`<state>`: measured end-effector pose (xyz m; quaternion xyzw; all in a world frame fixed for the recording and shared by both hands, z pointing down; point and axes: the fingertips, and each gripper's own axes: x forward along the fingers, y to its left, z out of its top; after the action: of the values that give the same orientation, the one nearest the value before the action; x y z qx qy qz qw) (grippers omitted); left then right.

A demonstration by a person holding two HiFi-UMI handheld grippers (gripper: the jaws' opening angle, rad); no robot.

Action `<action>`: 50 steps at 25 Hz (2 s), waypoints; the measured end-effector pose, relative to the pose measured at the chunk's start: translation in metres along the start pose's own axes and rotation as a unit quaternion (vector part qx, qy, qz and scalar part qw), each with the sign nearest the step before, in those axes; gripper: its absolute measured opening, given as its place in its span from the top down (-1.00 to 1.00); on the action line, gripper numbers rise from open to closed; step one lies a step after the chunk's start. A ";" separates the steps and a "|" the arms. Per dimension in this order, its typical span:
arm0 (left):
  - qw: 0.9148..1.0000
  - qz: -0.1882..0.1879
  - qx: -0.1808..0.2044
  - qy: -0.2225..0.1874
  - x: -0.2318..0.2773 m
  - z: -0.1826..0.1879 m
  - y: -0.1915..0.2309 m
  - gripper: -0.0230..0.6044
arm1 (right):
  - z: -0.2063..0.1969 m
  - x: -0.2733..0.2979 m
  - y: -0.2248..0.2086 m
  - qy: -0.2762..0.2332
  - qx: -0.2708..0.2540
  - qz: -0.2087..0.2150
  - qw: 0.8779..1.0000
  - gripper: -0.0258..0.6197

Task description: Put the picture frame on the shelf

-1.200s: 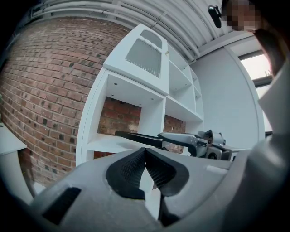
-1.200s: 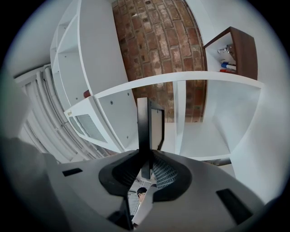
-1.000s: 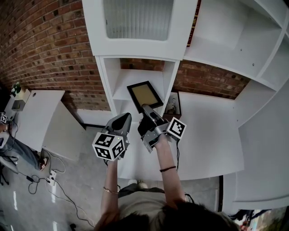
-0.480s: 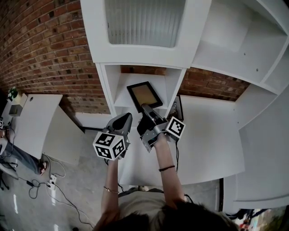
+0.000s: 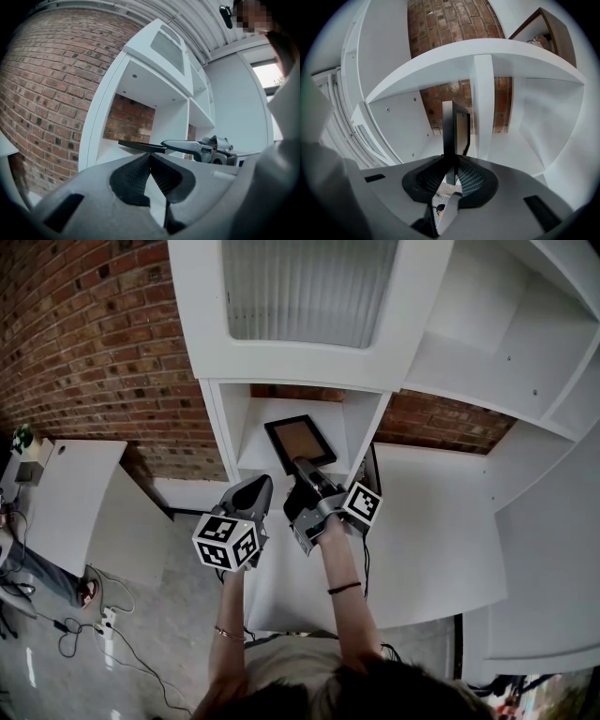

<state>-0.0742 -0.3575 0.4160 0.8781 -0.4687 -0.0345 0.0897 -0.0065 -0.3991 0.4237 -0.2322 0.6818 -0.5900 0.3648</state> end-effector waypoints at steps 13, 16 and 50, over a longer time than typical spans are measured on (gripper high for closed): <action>1.000 0.002 -0.004 0.001 0.005 -0.001 0.009 0.89 | 0.006 0.007 -0.009 -0.011 0.011 -0.016 1.000 0.70; 1.000 0.003 -0.004 0.003 0.004 -0.002 0.010 0.89 | 0.006 0.007 -0.010 -0.011 0.011 -0.020 1.000 0.70; 1.000 -0.002 -0.003 0.012 0.003 -0.009 0.000 0.89 | 0.000 -0.001 -0.025 -0.015 0.034 -0.048 0.998 0.70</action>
<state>-0.0710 -0.3587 0.4244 0.8790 -0.4660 -0.0260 0.0979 -0.0088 -0.4035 0.4480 -0.2612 0.6441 -0.6258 0.3539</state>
